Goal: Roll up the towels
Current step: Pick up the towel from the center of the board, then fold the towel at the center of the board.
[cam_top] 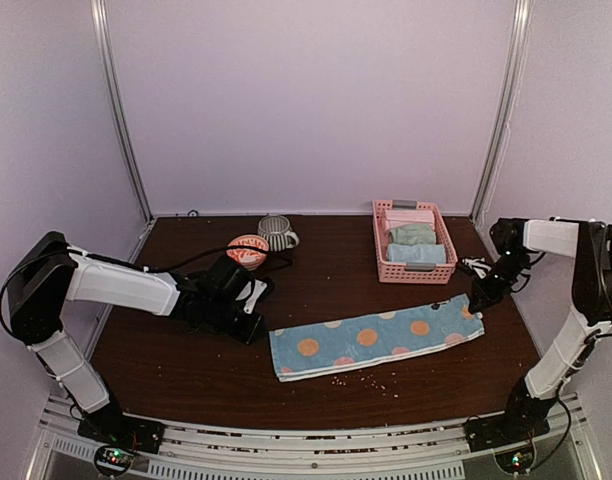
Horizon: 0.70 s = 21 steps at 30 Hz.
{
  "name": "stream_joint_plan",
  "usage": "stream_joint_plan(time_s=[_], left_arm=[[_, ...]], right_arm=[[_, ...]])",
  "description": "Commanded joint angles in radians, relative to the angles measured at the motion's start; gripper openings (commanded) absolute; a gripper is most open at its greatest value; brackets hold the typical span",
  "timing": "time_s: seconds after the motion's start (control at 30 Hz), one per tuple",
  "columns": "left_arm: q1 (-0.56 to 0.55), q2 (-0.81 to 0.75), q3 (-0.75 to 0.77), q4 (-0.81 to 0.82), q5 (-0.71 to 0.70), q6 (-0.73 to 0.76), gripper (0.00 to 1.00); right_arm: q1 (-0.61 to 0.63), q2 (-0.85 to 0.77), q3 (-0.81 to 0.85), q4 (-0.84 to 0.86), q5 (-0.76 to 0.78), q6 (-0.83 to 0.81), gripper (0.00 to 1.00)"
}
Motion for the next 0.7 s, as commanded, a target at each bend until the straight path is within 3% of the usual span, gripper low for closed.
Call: stream_joint_plan(time_s=[0.0,0.27,0.67], left_arm=[[-0.006,0.002,-0.005,0.028,-0.013,-0.001,0.13],[-0.006,0.009,0.005,-0.004,-0.043,0.006,0.13],[-0.005,0.012,-0.02,-0.035,-0.068,-0.026,0.13]], right_arm=[[0.001,-0.072,0.091,-0.145,-0.154,-0.08,0.0],[0.082,-0.032,0.162,-0.261,-0.322,-0.1,0.0],[0.385,0.12,0.285,-0.335,-0.608,-0.095,0.0]])
